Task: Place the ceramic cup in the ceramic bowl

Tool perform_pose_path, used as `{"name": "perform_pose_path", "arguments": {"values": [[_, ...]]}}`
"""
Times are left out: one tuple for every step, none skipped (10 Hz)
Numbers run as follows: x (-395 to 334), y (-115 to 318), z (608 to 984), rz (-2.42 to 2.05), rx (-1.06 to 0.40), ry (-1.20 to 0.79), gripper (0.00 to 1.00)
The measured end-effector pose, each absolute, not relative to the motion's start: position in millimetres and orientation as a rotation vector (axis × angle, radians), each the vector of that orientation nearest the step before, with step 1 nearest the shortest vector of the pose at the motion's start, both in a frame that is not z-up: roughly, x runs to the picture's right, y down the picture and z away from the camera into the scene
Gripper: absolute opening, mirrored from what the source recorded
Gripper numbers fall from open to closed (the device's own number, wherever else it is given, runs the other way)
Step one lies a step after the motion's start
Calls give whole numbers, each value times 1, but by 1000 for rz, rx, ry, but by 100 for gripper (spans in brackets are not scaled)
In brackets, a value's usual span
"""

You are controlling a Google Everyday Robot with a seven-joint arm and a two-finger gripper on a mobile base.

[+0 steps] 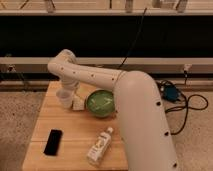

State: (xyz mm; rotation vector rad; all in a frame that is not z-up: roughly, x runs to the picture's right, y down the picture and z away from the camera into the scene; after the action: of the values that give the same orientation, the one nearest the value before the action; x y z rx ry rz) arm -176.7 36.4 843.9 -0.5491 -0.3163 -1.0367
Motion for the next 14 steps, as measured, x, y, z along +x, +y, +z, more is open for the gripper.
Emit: {"name": "perform_pose_path", "arguments": {"values": [[-177, 40, 848, -1046, -557, -327, 80], [-177, 41, 850, -1047, -560, -330, 80], [-179, 45, 852, -1048, -565, -334, 80], [-183, 48, 855, -1050, -567, -338, 80], [-186, 50, 857, -1050, -569, -342, 80], [-187, 52, 859, -1052, -571, -347, 80], [-186, 55, 862, -1053, -574, -351, 80], [-186, 58, 865, -1051, -576, -354, 80], [-185, 60, 868, -1045, -576, -354, 80], [-185, 63, 870, -1043, -576, -357, 78], [-184, 63, 871, -1040, -576, -358, 70], [-183, 62, 870, -1039, -576, -361, 60], [-182, 63, 871, -1037, -578, -363, 52], [-181, 66, 873, -1036, -579, -367, 40]]}}
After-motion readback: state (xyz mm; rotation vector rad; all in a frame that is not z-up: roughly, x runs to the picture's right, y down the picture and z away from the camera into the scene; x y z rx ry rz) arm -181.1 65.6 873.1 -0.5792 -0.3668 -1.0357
